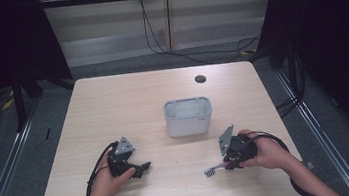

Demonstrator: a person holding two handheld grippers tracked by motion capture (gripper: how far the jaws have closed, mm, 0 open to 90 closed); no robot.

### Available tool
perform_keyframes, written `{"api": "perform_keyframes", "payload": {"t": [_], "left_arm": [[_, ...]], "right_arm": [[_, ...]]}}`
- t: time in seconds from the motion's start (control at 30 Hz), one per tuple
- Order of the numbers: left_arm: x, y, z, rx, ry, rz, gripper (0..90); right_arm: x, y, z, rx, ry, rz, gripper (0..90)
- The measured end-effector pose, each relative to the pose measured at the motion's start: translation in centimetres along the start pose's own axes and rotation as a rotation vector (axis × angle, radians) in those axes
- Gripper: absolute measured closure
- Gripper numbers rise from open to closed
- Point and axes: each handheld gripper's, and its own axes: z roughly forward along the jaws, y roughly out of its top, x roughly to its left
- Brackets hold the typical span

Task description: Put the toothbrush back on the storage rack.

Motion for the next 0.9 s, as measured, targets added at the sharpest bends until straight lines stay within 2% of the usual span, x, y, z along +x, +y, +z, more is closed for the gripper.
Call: {"api": "perform_keyframes", "payload": {"t": [0.03,0.13,0.33,0.67,0.9], "left_arm": [[0.0,0.0,0.0,0.0,0.0,0.0,10.3],[0.0,0.0,0.0,0.0,0.0,0.0,10.4],[0.0,0.0,0.0,-0.001,0.0,0.001,10.4],[0.0,0.0,0.0,0.0,0.0,0.0,10.3],[0.0,0.0,0.0,-0.001,0.0,0.001,10.4]], "right_arm": [[0.0,0.0,0.0,0.0,0.0,0.0,70.6],[-0.1,0.0,0.0,-0.003,0.016,0.012,79.2],[-0.2,-0.1,0.0,-0.025,0.029,0.043,79.9],[-0.6,-0.9,-1.4,-0.153,0.028,0.112,80.1],[-0.9,-1.0,-1.9,-0.21,0.041,0.141,80.2]]}}
